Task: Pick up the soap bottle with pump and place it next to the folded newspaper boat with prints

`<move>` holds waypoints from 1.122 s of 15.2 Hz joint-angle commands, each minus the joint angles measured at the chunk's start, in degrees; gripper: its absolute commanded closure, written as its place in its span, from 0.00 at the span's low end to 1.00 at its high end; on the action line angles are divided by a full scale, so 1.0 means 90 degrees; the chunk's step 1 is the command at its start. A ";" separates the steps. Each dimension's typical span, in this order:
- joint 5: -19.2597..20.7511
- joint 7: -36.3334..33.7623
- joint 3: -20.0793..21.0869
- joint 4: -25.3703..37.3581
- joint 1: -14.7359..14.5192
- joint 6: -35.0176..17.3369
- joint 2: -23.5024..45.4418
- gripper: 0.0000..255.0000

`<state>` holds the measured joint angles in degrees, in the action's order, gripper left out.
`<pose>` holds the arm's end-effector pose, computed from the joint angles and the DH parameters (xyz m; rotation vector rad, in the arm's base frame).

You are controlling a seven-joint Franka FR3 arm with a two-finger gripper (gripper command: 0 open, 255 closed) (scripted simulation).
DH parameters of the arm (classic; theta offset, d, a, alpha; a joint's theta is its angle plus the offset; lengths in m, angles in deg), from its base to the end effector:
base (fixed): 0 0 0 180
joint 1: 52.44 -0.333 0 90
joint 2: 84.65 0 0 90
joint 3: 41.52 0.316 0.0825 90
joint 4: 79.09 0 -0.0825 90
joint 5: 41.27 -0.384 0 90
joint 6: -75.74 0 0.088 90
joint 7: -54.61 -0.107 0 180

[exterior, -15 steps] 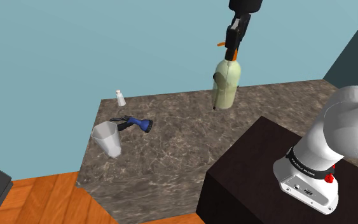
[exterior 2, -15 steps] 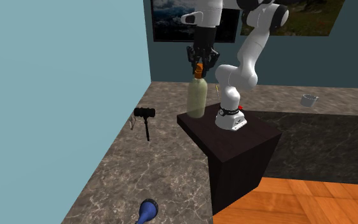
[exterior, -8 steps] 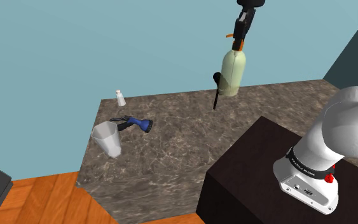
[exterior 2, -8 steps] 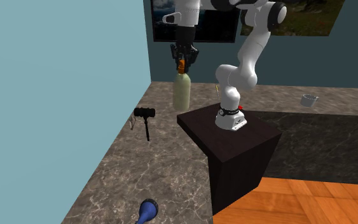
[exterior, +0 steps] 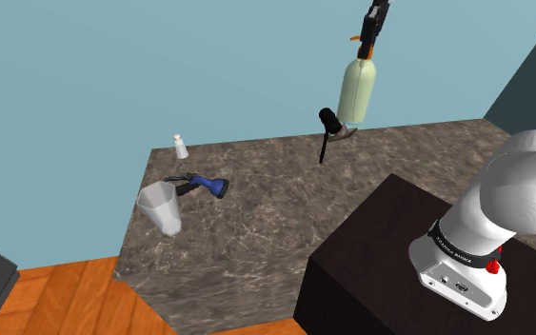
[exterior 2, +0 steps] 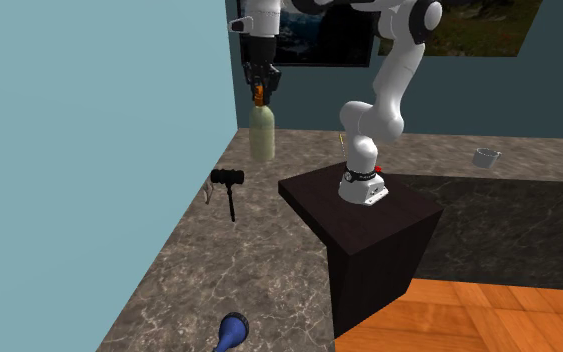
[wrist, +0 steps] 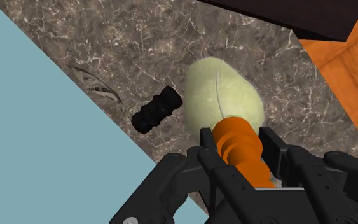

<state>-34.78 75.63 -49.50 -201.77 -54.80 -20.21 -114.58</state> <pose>0.3927 -0.0616 0.6076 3.0536 0.4524 0.0632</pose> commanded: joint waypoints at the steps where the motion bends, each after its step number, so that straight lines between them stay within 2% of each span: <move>1: 0.0080 0.0328 -0.0264 0.0181 0.0083 -0.0110 0.0258 1.00; 7: 0.0123 0.1236 -0.0970 0.0973 0.0279 -0.0249 0.1112 1.00; 13: -0.0126 0.2207 -0.1651 0.2048 0.0477 -0.0288 0.2195 1.00; 17: -0.0104 0.2184 -0.1653 0.1661 0.0491 -0.0633 0.2151 1.00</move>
<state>-35.70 95.10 -64.22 -186.14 -50.46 -25.08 -95.29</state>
